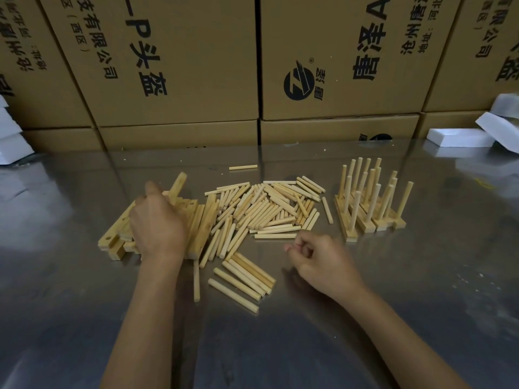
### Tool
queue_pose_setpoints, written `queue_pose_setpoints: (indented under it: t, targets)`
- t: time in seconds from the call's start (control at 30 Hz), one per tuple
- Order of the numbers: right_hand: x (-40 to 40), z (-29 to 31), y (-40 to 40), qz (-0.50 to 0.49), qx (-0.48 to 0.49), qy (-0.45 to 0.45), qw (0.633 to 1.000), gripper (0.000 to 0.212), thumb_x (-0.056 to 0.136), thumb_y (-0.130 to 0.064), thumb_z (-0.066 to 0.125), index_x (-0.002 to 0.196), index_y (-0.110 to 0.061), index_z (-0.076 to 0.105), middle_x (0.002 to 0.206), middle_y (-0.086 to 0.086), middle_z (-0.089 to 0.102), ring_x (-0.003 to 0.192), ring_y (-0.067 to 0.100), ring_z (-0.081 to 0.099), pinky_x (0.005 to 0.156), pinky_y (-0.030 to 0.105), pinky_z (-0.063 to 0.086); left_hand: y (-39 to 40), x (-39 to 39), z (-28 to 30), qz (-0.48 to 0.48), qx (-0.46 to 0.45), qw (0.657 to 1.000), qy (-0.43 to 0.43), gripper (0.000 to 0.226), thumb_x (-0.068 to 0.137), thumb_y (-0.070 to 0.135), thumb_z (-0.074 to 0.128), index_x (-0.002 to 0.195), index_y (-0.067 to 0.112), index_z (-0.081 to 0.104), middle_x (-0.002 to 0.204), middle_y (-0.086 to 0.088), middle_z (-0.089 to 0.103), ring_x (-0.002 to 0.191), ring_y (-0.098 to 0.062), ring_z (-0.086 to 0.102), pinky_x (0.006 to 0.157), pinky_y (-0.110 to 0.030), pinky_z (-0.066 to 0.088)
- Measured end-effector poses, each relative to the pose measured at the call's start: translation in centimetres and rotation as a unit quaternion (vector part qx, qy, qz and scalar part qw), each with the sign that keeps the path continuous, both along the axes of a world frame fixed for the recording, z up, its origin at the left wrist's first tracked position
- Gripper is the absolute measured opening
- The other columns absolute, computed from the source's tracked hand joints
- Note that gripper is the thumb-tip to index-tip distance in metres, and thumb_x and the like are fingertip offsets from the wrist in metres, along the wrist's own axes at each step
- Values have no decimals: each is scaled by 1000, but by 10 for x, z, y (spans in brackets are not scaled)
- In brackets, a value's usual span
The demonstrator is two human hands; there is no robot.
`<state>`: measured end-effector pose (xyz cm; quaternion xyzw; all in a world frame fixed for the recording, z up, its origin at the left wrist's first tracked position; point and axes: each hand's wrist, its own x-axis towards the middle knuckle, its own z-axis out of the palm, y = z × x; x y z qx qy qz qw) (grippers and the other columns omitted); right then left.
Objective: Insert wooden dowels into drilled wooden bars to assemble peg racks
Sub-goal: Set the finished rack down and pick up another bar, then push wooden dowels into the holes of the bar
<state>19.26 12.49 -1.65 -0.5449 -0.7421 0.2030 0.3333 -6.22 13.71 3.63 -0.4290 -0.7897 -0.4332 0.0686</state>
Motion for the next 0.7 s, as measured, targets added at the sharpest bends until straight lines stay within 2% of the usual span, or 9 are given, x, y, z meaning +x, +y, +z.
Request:
queue_pose_setpoints:
  t: [0.07,0.13,0.17,0.23,0.3,0.37,0.5,0.6,0.7]
  targets:
    - [-9,-1,-4,29,7,30,999,24,94,-37,61,74,-24,58,59,-4,56,54,8,50,55,30,44,-1,3,4,-54,34,994,-85,25,99,5,48,120,15,57,101,-5,59,90,-25,59,67,-38,44]
    - [-14,3,-6,48,-14,120,991,17,93,-39,63,83,-26,62,63,-6,56,57,2,49,56,24,43,-2,8,9,-166,13,953,-253,25,100,9,49,118,22,61,106,-3,66,86,-17,65,65,-32,51]
    - [-16,7,-7,54,-41,183,981,14,91,-41,64,88,-27,65,66,-5,57,59,2,50,55,21,42,-3,13,12,-237,-14,902,-359,26,100,7,49,117,21,63,106,-6,70,84,-17,68,66,-31,55]
    - [-15,17,-7,53,-115,310,942,22,85,-53,65,97,-36,68,70,-3,61,59,3,54,52,19,43,-5,27,14,-366,-75,768,-521,32,99,-3,45,118,13,63,98,-15,76,76,-17,72,62,-27,58]
    - [-10,24,-6,34,-166,397,902,33,78,-61,63,102,-40,70,74,-4,65,58,6,55,48,21,43,-3,42,10,-446,-129,694,-550,38,96,-11,42,121,9,62,96,-19,75,72,-18,71,57,-24,57]
    - [-2,27,-3,23,-176,444,878,33,83,-58,62,104,-35,72,75,-3,64,57,7,54,48,22,41,-2,55,4,-493,-170,670,-528,41,96,-12,42,125,9,61,98,-21,74,73,-19,71,56,-24,56]
    - [14,29,3,36,-147,473,868,23,101,-25,53,95,-23,75,66,-2,56,54,9,46,47,21,36,0,68,-4,-530,-201,651,-505,36,99,-7,43,128,6,60,93,-19,72,73,-22,70,55,-27,56]
    - [11,27,3,24,-159,468,869,20,99,-26,56,91,-19,73,69,0,58,55,10,48,48,23,37,-1,74,-8,-537,-207,648,-499,35,97,-8,50,126,6,62,85,-14,71,72,-24,70,60,-28,59]
    - [4,24,1,2,-181,415,892,20,96,-30,61,92,-14,72,72,3,59,57,11,52,49,25,40,-2,77,-12,-531,-239,663,-471,35,98,-4,50,127,11,63,99,-22,74,90,-33,74,71,-32,62]
